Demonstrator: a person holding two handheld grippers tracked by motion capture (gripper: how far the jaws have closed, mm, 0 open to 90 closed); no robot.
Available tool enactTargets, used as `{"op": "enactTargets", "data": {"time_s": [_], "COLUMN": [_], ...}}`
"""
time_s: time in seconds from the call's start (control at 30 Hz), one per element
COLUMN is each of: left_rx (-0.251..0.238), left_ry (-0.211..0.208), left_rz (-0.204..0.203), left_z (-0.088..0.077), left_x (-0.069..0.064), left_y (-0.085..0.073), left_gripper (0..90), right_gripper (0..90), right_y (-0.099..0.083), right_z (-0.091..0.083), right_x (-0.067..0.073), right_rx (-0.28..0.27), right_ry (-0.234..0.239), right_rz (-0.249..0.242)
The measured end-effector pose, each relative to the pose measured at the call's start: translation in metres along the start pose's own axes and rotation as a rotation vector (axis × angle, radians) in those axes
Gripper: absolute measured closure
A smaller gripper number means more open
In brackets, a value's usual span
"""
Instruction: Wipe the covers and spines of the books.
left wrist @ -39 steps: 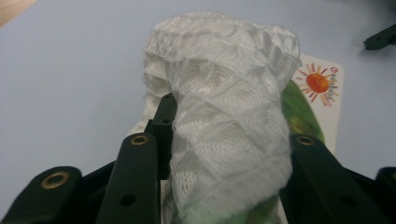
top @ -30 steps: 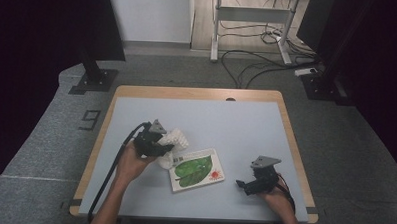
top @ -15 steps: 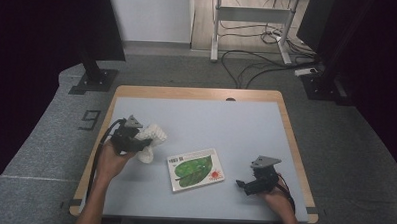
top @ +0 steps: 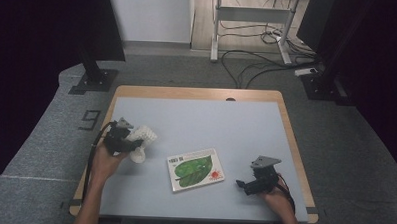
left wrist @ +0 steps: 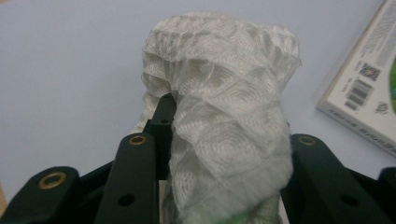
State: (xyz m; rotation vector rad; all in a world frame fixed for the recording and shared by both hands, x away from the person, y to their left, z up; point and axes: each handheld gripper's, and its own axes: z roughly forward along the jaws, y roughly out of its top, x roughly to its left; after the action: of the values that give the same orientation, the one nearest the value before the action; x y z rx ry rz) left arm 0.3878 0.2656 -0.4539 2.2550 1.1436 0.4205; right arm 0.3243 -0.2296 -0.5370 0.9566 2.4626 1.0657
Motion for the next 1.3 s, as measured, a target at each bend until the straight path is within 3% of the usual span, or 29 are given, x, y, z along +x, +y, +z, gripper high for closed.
{"op": "enactTargets", "data": {"time_s": [0.27, 0.6, 0.7, 0.8, 0.93, 1.1, 1.3], "left_rx": [0.022, 0.041, 0.037, 0.012, -0.024, -0.047, -0.098], "left_ry": [0.018, 0.016, 0.017, 0.019, -0.024, -0.077, -0.095], "left_rz": [-0.066, -0.078, -0.087, -0.084, -0.068, -0.052, 0.013], "left_z": [0.019, 0.030, 0.029, 0.026, 0.017, 0.006, -0.007], "left_x": [0.015, 0.017, 0.018, 0.017, 0.017, 0.014, 0.005], "left_y": [-0.022, -0.030, -0.030, -0.030, -0.029, -0.026, -0.024], "left_gripper": [59.2, 55.7, 46.4, 28.7, 11.5, 0.9, 0.0], "right_gripper": [0.9, 1.0, 1.0, 1.0, 1.0, 1.0, 1.0], "right_y": [0.000, 0.000, 0.000, 0.000, 0.000, 0.000, 0.000], "right_z": [0.000, 0.000, 0.000, 0.000, 0.000, 0.000, 0.000], "right_x": [0.000, 0.000, 0.000, 0.000, 0.000, 0.000, 0.000], "right_rx": [0.000, -0.001, 0.000, -0.001, 0.000, 0.000, -0.001], "right_ry": [0.000, 0.000, 0.000, 0.000, 0.001, 0.000, 0.000], "right_rz": [0.000, 0.000, 0.000, 0.000, 0.000, 0.000, 0.000]}}
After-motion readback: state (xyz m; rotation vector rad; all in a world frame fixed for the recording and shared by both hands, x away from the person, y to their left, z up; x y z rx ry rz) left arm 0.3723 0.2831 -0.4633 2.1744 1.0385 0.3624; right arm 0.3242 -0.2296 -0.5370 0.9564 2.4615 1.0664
